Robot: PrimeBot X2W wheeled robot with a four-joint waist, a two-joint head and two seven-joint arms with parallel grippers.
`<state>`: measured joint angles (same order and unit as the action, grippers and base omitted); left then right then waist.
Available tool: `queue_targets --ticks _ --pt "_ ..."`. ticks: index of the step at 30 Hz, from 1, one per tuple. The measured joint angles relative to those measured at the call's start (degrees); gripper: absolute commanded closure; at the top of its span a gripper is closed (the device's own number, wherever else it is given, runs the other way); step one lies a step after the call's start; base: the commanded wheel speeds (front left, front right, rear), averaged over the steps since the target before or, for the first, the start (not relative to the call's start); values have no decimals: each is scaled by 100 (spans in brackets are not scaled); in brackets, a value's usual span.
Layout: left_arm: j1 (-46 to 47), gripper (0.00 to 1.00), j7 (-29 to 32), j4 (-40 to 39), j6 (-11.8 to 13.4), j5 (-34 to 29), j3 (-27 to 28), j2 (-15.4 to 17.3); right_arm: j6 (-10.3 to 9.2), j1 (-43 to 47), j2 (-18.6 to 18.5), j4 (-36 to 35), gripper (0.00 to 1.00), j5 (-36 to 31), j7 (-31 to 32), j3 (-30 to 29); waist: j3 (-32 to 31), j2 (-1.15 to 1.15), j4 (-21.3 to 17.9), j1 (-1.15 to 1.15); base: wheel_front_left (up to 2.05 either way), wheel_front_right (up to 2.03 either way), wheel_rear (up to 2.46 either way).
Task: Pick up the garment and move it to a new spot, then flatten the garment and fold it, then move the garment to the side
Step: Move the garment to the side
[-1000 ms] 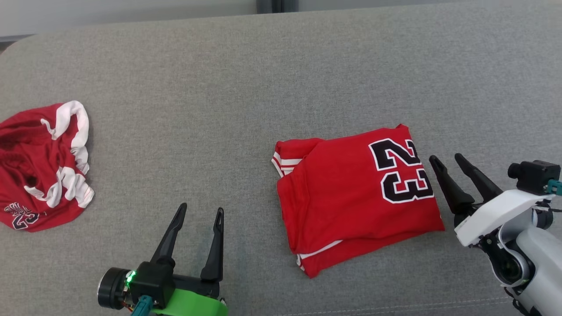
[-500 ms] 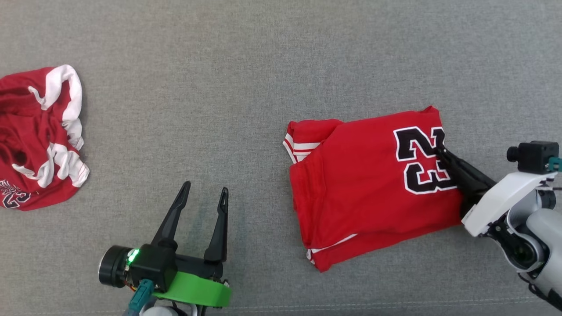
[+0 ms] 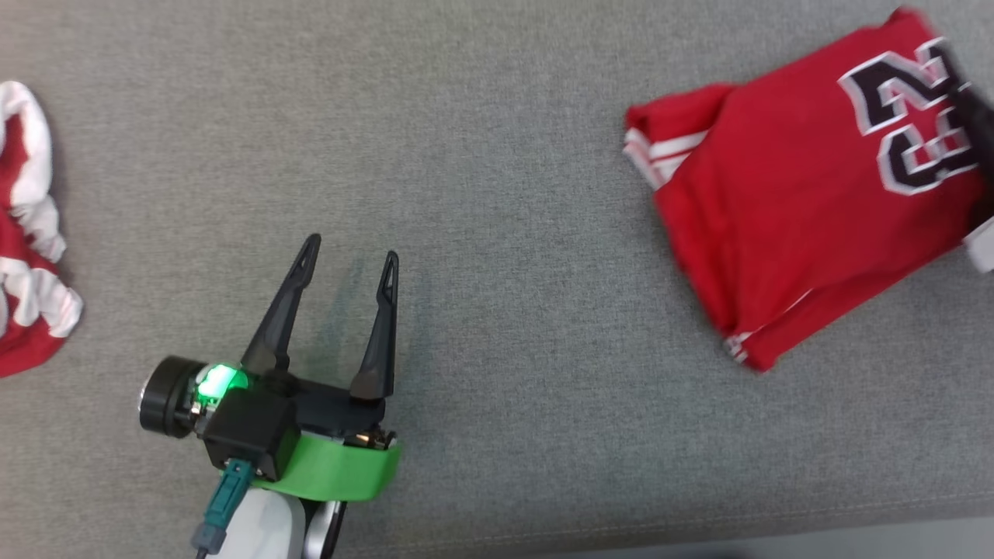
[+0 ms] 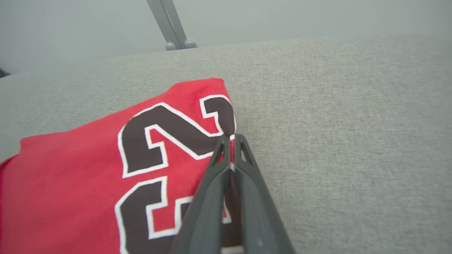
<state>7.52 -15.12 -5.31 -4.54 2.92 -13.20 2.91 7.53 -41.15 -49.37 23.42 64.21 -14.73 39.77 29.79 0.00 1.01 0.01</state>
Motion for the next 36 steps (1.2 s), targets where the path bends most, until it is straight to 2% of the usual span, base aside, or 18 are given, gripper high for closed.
queue_targets --ticks 4,13,20,23,24,25,29,31,36 --pt "185 0 0 -218 -57 -86 21 78 0 -207 -367 167 100 -76 -25 -553 328 0 -96 0 0 0 0" --pt "580 0 -1 -890 -153 -196 -30 236 0 -300 -1179 360 100 -78 -26 -2329 1206 0 -240 1 0 0 0" --pt "701 0 -1 -1224 -194 -220 -134 352 0 -13 -1727 646 100 -111 -27 -3118 1784 0 -243 1 0 0 0" --pt "719 0 -7 -1273 -193 -237 -159 348 0 73 -1848 849 100 -115 -27 -3389 1918 0 -180 1 0 0 0" --pt "719 0 -7 -1266 -192 -237 -166 345 0 75 -1859 923 26 -144 -26 -3468 1935 0 -153 1 0 0 0" --pt "721 0 -8 -1246 -192 -236 -182 338 0 73 -1868 984 0 -247 -26 -3568 1946 0 -120 0 0 0 0" --pt "727 0 -8 -1112 -164 -193 -230 275 0 -49 -1611 877 0 -970 -29 -3704 1848 0 -32 0 0 0 0" --pt "723 0 -7 -1020 -142 -167 -237 235 0 -89 -1270 715 0 -1391 -32 -3638 1739 0 5 0 0 0 0" --pt "538 0 -1 -702 -37 -1 -169 154 0 93 -46 185 0 -2423 -32 -3290 1275 0 96 0 0 0 0"
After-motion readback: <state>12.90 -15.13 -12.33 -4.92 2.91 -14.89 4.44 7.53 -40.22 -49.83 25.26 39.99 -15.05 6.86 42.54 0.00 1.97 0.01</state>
